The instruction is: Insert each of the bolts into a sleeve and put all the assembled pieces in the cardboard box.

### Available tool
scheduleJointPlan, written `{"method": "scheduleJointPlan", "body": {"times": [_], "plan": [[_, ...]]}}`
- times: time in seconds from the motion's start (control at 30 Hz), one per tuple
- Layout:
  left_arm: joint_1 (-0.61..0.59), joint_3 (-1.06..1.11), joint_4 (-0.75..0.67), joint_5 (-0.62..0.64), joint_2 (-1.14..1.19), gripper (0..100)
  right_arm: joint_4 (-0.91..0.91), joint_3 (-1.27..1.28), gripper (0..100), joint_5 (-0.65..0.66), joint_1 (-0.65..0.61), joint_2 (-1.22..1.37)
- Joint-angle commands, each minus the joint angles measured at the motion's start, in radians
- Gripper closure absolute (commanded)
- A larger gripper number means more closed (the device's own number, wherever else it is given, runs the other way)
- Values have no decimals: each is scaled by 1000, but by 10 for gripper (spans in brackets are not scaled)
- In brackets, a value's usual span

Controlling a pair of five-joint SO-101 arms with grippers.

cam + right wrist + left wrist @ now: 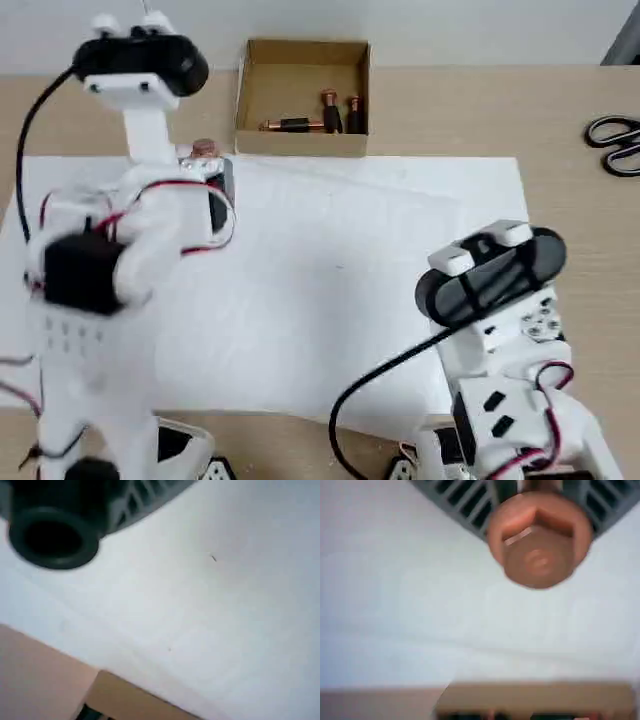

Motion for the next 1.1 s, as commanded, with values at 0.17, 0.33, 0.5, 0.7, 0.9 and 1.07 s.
{"method": "scheduleJointPlan", "body": {"times": [0.17,0.33,0.5,0.7,0.9,1.07], "plan": [[86,259,-341,12,-215,994,-392,459,995,-44,-16,-156],[81,398,-430,12,-241,994,-561,747,995,-170,-153,-265],[64,401,-430,12,-242,994,-624,895,995,-198,-248,-421],[74,404,-427,14,-241,994,-625,937,995,-201,-268,-429],[163,450,-430,89,-241,994,-628,959,995,-203,-295,-432],[219,535,-534,196,-241,994,-659,994,995,-203,-401,-433]]}}
